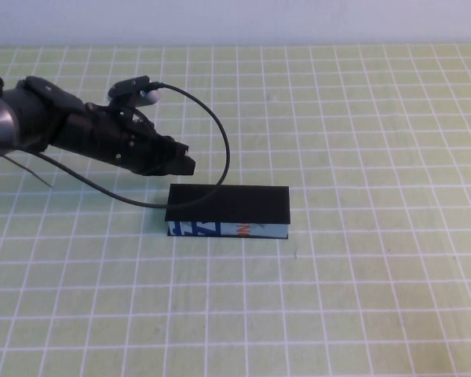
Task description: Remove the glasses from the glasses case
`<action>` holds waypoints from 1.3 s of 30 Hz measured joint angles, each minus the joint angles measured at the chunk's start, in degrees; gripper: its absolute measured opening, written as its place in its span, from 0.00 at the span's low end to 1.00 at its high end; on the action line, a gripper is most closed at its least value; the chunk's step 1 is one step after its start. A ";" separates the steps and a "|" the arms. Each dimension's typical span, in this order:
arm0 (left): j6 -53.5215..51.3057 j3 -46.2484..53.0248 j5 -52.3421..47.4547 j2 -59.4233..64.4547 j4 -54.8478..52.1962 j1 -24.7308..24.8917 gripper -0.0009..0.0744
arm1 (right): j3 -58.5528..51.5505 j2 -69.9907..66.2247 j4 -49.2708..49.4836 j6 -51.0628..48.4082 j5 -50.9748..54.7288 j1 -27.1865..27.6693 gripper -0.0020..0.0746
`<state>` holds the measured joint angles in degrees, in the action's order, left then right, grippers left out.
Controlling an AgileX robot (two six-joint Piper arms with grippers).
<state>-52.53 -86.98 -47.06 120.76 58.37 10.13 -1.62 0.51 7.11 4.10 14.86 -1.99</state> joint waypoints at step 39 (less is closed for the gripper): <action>1.02 -2.61 -1.02 4.10 -2.83 0.00 0.01 | 49.30 -65.44 36.29 -32.50 25.76 -8.86 0.00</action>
<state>-51.51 -89.60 -48.08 124.86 55.54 10.13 47.68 -64.93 43.39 -28.40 40.62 -10.85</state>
